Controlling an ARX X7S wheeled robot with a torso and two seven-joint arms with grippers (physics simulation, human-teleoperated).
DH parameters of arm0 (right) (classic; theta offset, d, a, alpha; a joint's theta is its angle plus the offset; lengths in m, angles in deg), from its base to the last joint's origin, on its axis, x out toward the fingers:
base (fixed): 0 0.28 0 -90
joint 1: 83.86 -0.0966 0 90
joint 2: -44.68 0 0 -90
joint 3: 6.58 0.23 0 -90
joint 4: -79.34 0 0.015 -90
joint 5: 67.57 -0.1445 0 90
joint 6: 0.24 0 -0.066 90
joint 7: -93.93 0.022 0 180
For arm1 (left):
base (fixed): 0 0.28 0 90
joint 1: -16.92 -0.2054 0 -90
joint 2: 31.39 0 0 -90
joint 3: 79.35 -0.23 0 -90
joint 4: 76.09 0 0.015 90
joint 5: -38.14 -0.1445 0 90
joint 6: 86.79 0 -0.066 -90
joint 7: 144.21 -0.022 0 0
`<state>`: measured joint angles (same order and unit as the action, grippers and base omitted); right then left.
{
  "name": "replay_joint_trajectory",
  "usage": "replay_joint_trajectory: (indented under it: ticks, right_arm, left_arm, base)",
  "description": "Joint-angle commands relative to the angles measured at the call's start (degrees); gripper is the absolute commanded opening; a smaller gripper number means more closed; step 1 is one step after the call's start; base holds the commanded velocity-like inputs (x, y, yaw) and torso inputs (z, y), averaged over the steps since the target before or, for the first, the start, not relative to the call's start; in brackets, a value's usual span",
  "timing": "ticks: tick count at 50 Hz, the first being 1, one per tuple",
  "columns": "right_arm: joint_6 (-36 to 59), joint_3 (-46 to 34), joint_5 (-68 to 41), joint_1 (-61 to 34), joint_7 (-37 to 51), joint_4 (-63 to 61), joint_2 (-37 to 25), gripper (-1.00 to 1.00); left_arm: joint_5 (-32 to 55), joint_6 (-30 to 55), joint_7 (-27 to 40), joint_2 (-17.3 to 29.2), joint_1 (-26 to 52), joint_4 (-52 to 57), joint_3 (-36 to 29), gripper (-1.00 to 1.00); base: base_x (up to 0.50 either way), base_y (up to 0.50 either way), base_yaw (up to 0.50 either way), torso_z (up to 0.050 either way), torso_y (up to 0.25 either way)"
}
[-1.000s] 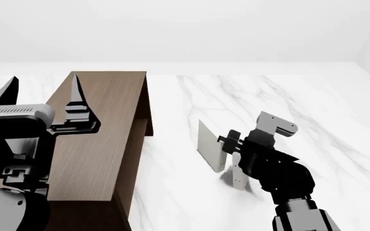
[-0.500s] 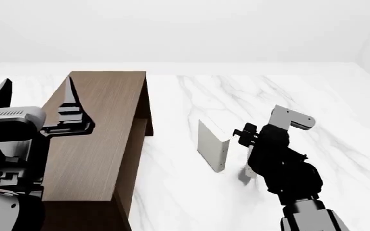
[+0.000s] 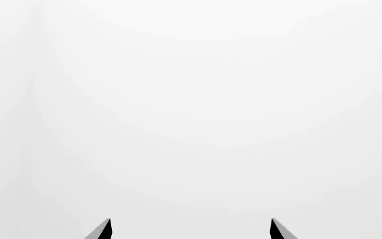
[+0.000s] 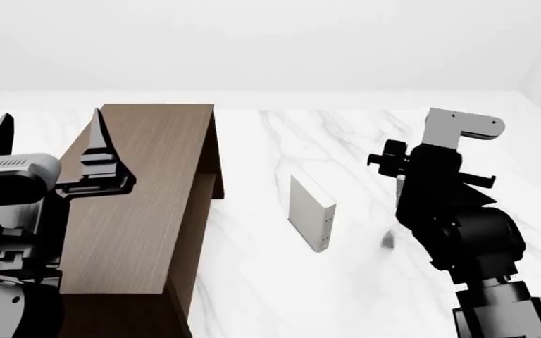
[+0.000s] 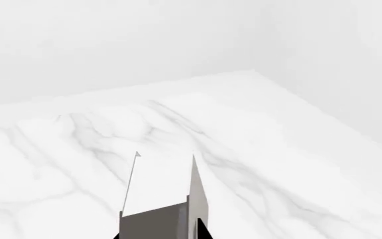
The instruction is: Pick up the book on the right and place it under the cabinet shelf.
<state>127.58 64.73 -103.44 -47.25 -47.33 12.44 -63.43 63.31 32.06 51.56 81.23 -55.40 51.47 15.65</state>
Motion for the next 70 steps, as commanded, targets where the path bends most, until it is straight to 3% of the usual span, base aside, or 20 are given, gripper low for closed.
replay_joint_trajectory:
  ticks: [1,9,17,32,39,56,70]
  right_arm:
    - [5.72,-0.63,-2.65,-0.73,9.3,-18.12,-6.79,-1.0]
    - [11.01,0.71,-8.2,-1.73,6.96,-31.47,-12.51,-1.0]
    - [16.8,8.58,-21.2,-2.22,7.93,-42.7,-14.69,-1.0]
    - [11.98,23.65,-41.46,5.21,4.33,-54.82,-15.06,-1.0]
    - [9.39,27.31,-45.96,10.72,2.41,-59.18,-14.39,-1.0]
    - [0.49,33.53,-49.39,29.29,-13.01,-62.84,-4.74,-1.0]
    - [-1.52,28.27,-44.06,39.53,-25.75,-57.46,3.41,-1.0]
  left_arm:
    - [0.35,0.32,0.32,0.07,0.59,0.39,-0.35,1.0]
    - [0.72,0.55,0.58,0.06,1.15,0.78,-0.52,1.0]
    - [0.61,0.75,0.91,-0.1,1.92,0.76,-1.26,1.0]
    - [0.63,0.89,1.32,0.05,2.3,0.85,-1.76,1.0]
    - [0.6,1.17,1.65,0.1,2.45,1.16,-2.14,1.0]
    - [-0.34,1.24,2.33,0.05,2.61,1.32,-3.84,1.0]
    - [-1.0,1.23,2.76,0.21,3.07,1.23,-4.82,1.0]
  base:
    - [0.0,0.0,0.0,0.0,0.0]
    - [0.0,0.0,0.0,0.0,0.003]
    - [0.0,0.0,0.0,0.0,0.001]
    - [0.0,0.0,0.0,0.0,0.001]
    - [0.0,0.0,0.0,0.0,0.001]
    - [0.0,0.0,0.0,0.0,0.001]
    - [0.0,0.0,0.0,0.0,0.001]
